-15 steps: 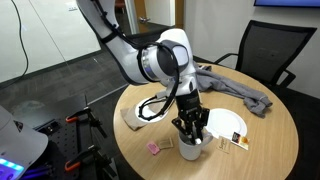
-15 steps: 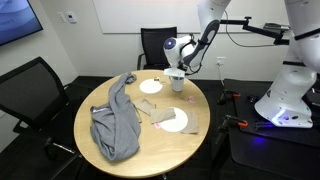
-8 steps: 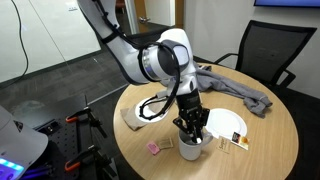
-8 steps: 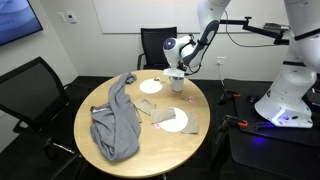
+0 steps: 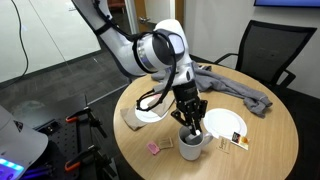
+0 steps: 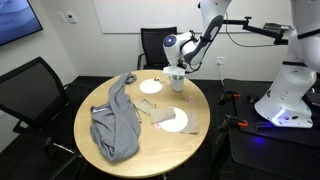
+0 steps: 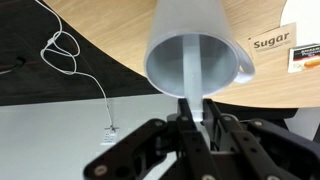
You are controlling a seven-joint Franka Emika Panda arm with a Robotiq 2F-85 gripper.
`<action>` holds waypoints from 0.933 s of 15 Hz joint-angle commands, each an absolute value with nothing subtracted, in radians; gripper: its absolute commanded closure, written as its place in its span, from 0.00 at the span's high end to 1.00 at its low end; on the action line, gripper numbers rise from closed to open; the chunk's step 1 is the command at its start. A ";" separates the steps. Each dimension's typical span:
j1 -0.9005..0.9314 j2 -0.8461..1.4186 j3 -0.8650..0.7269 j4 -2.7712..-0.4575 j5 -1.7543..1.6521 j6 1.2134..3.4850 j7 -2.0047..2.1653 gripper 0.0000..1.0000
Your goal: Take the marker out of the cup and put it on the table
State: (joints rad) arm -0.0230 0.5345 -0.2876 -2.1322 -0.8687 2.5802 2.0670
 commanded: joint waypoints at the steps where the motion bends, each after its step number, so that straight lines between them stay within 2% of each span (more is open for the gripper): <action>1: 0.009 0.408 -0.303 -2.207 -0.908 2.509 2.053 0.05; 7: -0.007 0.245 -0.274 -2.262 -1.031 2.417 2.057 0.05; 14: -0.079 0.069 -0.235 -2.353 -1.211 2.497 1.861 0.05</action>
State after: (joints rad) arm -0.0282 0.1731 -0.2635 -2.2771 -1.1506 2.4522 1.9648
